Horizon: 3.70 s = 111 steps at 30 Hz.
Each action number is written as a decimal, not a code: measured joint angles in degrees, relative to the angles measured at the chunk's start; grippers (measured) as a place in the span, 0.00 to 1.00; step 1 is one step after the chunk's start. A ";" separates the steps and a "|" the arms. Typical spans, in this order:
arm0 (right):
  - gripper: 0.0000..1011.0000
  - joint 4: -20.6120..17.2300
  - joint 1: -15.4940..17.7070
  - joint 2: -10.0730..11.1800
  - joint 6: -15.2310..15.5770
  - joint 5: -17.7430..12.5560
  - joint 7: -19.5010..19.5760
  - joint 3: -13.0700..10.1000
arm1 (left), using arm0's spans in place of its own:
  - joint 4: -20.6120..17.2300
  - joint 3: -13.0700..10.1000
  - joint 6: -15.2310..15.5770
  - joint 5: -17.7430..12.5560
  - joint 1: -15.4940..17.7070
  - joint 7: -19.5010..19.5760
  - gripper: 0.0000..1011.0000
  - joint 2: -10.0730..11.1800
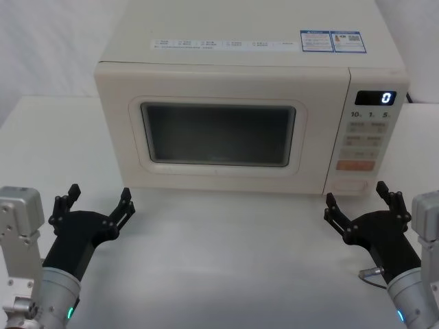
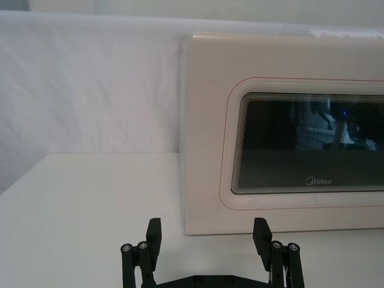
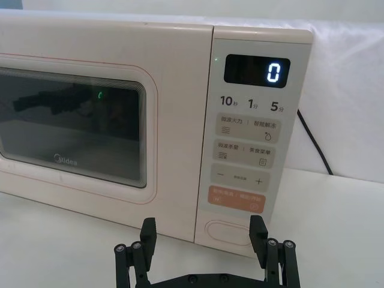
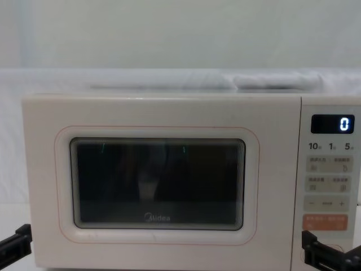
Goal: Press the button to open the microwave door with one hand; close the microwave door with the other hand.
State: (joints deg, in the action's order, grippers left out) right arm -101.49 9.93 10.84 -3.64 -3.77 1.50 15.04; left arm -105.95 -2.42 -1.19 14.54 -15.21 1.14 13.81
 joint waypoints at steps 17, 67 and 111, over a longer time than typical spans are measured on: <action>0.99 0.00 0.00 0.00 0.00 0.00 0.00 0.00 | 0.00 0.00 0.00 0.00 0.00 0.00 0.99 0.00; 0.00 -0.23 -0.09 -0.35 0.48 -0.42 -1.01 -0.55 | 0.00 0.00 0.00 0.00 0.00 0.00 0.99 0.00; 0.00 13.85 -11.06 -5.28 9.22 -3.37 -7.98 -4.82 | 0.00 0.01 0.00 0.00 0.00 0.00 0.99 0.00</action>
State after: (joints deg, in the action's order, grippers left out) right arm -87.64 -1.13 5.57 5.57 -7.14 -6.49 10.22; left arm -105.95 -2.41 -1.19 14.54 -15.21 1.14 13.81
